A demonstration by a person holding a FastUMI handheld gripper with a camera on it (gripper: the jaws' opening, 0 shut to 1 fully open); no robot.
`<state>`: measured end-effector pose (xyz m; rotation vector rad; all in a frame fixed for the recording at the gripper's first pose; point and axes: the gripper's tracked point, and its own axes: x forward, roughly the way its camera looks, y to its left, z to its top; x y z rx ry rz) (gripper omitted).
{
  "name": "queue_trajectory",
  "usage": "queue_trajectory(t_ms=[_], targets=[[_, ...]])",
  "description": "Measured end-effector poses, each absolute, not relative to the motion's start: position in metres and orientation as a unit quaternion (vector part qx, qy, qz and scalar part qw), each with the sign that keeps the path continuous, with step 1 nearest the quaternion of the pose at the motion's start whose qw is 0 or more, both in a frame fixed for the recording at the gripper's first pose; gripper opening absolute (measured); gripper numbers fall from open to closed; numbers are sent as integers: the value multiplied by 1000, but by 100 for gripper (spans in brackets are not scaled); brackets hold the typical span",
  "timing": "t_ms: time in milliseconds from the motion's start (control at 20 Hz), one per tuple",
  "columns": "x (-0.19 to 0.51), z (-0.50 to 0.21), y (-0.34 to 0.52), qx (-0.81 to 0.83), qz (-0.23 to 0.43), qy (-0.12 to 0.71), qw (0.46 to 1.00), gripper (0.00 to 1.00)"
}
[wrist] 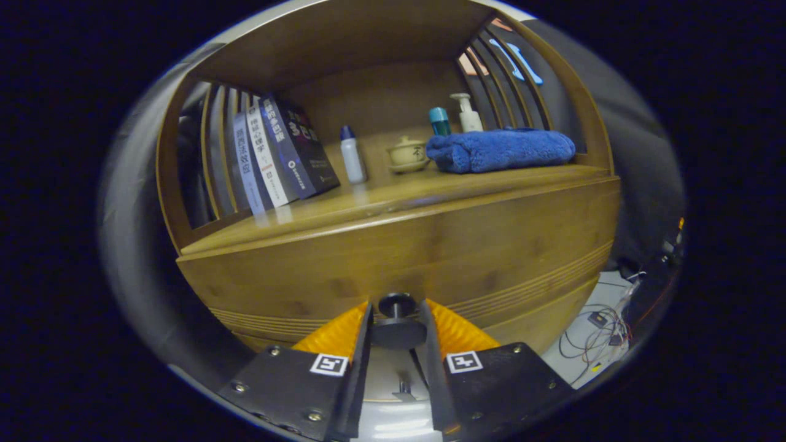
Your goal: Pull open the drawer, take out the items inside it, and place them on the countertop above the cabinet.
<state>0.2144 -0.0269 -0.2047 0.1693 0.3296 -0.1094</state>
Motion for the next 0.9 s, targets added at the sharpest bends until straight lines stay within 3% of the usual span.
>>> queue_trajectory(t_ms=[200,250,900], targets=[[217,-207,-27,45,-37,179,982,38],[210,-209,-25,42,-42,184,981,30],[91,-202,-16,25,-36,172,984,29]])
